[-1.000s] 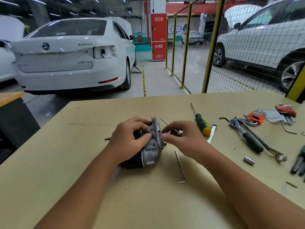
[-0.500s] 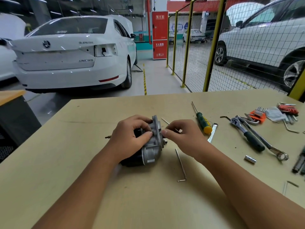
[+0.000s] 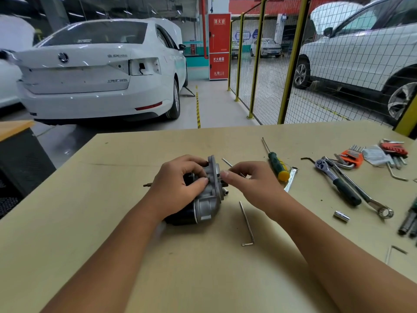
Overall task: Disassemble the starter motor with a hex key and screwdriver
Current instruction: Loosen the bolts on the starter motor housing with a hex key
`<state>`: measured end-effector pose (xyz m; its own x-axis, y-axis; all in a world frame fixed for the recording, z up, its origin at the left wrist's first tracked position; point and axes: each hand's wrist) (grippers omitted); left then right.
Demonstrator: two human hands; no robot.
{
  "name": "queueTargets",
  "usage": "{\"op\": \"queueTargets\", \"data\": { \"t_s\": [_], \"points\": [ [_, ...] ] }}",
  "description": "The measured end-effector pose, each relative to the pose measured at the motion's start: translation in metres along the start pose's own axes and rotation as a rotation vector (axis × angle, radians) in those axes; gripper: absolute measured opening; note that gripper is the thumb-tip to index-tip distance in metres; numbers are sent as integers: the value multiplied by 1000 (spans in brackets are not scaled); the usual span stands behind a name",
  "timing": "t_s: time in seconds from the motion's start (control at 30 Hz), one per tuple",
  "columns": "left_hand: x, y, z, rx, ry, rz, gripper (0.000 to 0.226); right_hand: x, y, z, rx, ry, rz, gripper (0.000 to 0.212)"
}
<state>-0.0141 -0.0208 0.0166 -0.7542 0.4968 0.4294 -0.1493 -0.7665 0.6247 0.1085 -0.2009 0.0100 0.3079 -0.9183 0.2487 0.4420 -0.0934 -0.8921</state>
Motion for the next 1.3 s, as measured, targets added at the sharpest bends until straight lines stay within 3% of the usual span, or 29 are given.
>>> {"op": "queueTargets", "data": {
  "t_s": [0.07, 0.13, 0.23, 0.33, 0.5, 0.63, 0.77, 0.9, 1.03, 1.17, 1.3],
  "points": [
    [-1, 2, 0, -13, 5, 6, 13, -2, 1, 0, 15, 7, -57, 25],
    [-2, 4, -1, -38, 13, 23, 4, -1, 1, 1, 3, -6, -28, 19],
    [-3, 5, -1, -70, 17, 50, 8, 1, 1, 1, -24, -21, 46, 7],
    [-3, 3, -2, -78, 19, 48, 9, -1, 2, 1, 28, 11, -11, 18],
    [-3, 2, -1, -92, 20, 29, 8, 2, 0, 2, -32, -24, 46, 7],
    [-2, 3, -1, -101, 26, 28, 7, -2, 1, 3, 33, 18, -46, 18],
    [-2, 5, -1, -103, 25, 23, 6, 2, 2, 3, -18, -24, 37, 7],
    [-3, 5, -2, -100, 29, 18, 7, 0, 3, 5, 45, 16, -77, 23],
    [-3, 6, -2, -91, 29, 12, 7, 4, 4, 6, 31, -8, -9, 8],
    [-4, 6, -2, -91, 33, 16, 7, 5, 6, 8, 107, 1, -149, 25],
    [-3, 6, -2, -82, 34, 13, 10, 6, 4, 10, 167, 1, -197, 23]
  ]
}}
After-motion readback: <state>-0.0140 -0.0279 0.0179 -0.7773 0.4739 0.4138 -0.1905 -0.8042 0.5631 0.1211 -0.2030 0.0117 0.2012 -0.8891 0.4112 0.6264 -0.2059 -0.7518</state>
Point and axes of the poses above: each hand's wrist, its own z-axis towards the middle knuckle, its own x-axis out of the back of the hand, y = z × x, and after that the axes turned 15 degrees about y, right-handed
